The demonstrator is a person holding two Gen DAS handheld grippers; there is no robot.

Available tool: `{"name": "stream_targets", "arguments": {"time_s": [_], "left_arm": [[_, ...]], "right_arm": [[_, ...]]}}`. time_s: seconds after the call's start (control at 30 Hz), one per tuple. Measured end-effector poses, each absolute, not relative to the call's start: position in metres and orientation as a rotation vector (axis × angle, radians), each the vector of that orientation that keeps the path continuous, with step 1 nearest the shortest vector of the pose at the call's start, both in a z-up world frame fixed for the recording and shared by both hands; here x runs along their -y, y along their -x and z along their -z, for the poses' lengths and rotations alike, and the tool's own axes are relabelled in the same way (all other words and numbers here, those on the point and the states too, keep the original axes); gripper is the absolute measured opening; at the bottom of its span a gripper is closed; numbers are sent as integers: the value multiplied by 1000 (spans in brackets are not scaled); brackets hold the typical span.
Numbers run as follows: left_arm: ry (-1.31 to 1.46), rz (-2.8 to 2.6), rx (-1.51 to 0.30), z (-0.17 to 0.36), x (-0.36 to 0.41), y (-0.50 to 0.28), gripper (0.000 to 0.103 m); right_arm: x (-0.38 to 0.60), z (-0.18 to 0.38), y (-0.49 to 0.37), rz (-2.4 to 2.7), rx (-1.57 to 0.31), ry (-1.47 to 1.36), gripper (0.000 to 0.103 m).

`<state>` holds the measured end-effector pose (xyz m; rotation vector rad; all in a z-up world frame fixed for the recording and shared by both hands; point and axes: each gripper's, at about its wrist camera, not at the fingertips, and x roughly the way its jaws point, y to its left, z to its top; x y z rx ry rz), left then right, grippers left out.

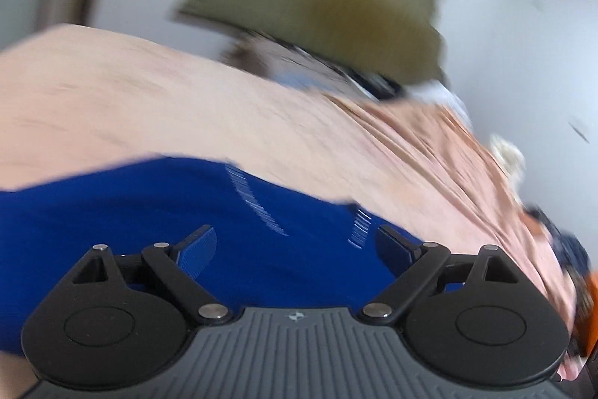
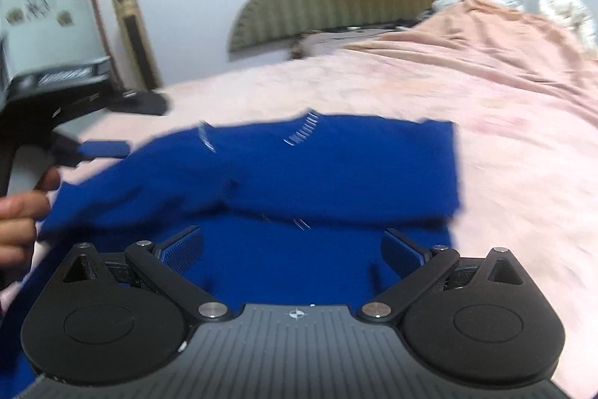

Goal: Fold small clothes
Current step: 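Fold the held sleeve across the sweater body and open the left tool, then grasp the sweater's side edge with the right tool and fold it inward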

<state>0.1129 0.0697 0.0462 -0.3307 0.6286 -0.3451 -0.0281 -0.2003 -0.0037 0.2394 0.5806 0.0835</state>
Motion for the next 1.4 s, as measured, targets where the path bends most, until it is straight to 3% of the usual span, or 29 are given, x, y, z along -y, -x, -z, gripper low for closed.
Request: {"name": "stream_targets", "arguments": {"time_s": [0.23, 0.3, 0.37, 0.43, 0.5, 0.53, 0.93, 1.27, 1.4], "left_arm": [[237, 153, -675, -35, -121, -85, 93], [175, 114, -668, -32, -125, -71, 93], [100, 96, -666, -29, -125, -62, 93], [24, 94, -678, -24, -115, -61, 93], [-49, 110, -699, -18, -105, -60, 93], [-78, 117, -704, -13, -100, -60, 93], [-174, 66, -715, 4, -74, -89, 93], [-117, 6, -754, 9, -86, -108, 93], [-111, -11, -751, 7, -89, -108, 93]], "right_arm": [[189, 11, -68, -289, -686, -428, 89], [192, 22, -97, -322, -745, -526, 77], [189, 30, -117, -337, -779, -566, 71], [178, 29, -125, -348, -774, -526, 56], [167, 25, -131, -328, -795, -463, 10], [164, 23, -133, -298, -798, -429, 8], [239, -20, -88, 16, -558, -319, 7], [322, 13, -78, 114, -654, -462, 8], [329, 25, -75, 119, -664, -513, 23]]}}
